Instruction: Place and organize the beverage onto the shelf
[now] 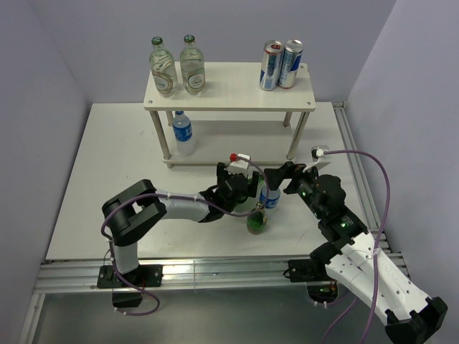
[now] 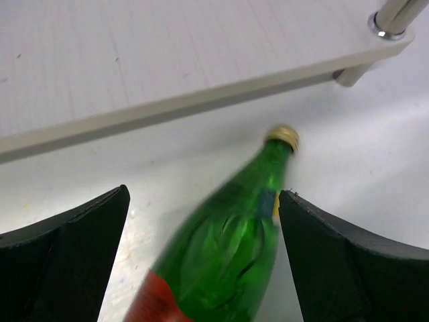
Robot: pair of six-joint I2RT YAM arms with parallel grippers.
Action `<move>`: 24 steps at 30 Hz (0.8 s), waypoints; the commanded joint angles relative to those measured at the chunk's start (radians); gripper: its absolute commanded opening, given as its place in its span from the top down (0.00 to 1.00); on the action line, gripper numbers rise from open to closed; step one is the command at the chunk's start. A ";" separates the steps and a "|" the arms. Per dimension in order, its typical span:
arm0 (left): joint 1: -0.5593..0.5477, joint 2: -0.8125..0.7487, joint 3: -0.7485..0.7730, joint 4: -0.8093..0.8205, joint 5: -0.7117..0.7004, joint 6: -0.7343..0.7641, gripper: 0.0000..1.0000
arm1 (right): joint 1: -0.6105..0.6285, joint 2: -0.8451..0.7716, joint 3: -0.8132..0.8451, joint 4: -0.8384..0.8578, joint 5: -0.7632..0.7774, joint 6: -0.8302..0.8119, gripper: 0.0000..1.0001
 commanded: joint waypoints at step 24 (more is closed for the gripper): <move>0.031 -0.197 0.068 -0.373 0.385 0.171 0.01 | 0.005 -0.005 -0.011 0.040 -0.003 0.002 0.00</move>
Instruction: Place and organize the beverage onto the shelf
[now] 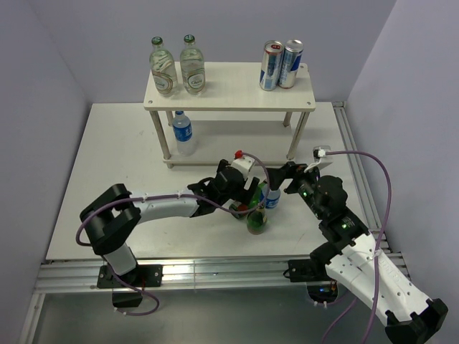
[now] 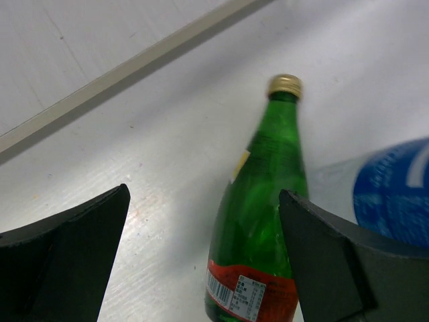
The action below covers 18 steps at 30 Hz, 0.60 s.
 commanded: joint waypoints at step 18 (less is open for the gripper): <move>-0.007 0.198 0.204 -0.225 0.175 -0.087 0.03 | 0.007 -0.008 -0.013 0.026 -0.003 0.002 0.00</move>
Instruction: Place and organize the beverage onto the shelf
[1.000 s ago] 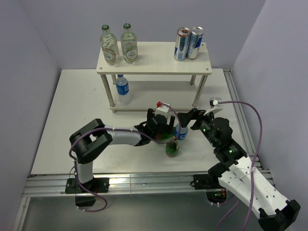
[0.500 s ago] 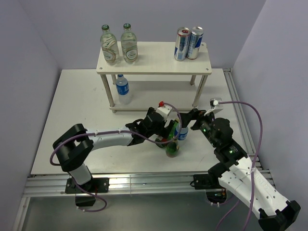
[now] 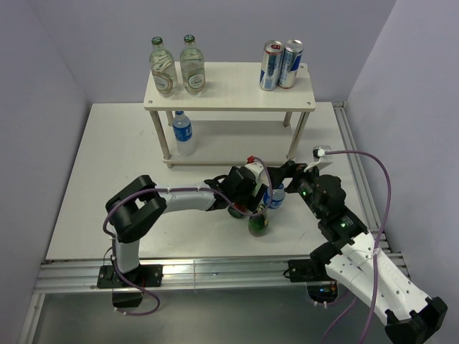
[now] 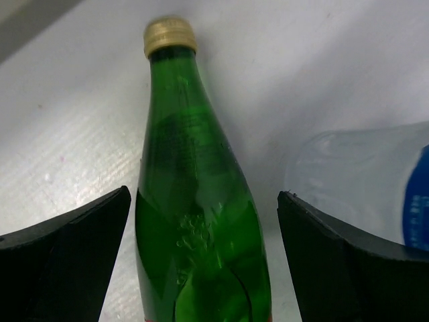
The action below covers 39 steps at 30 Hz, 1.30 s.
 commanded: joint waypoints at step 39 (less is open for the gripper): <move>-0.075 -0.151 -0.224 1.195 -0.581 0.415 1.00 | 0.006 0.023 -0.008 0.036 -0.041 0.003 0.00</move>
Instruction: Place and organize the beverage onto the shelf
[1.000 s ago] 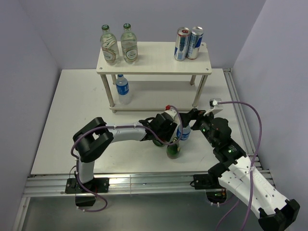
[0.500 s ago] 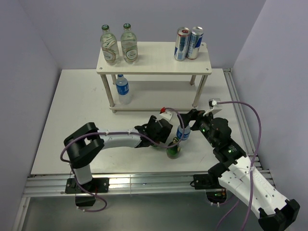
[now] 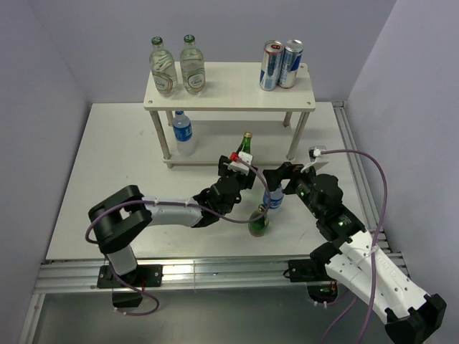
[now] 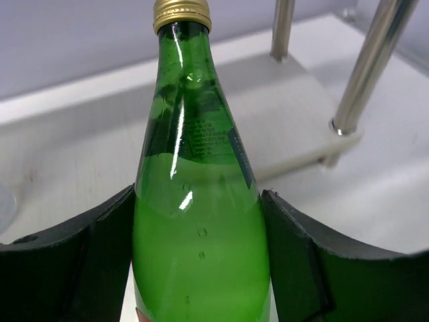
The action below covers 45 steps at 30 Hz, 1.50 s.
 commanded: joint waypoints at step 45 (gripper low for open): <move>0.219 -0.173 -0.287 0.994 0.593 -0.039 1.00 | 0.007 -0.112 -0.100 0.286 -0.276 -0.007 0.00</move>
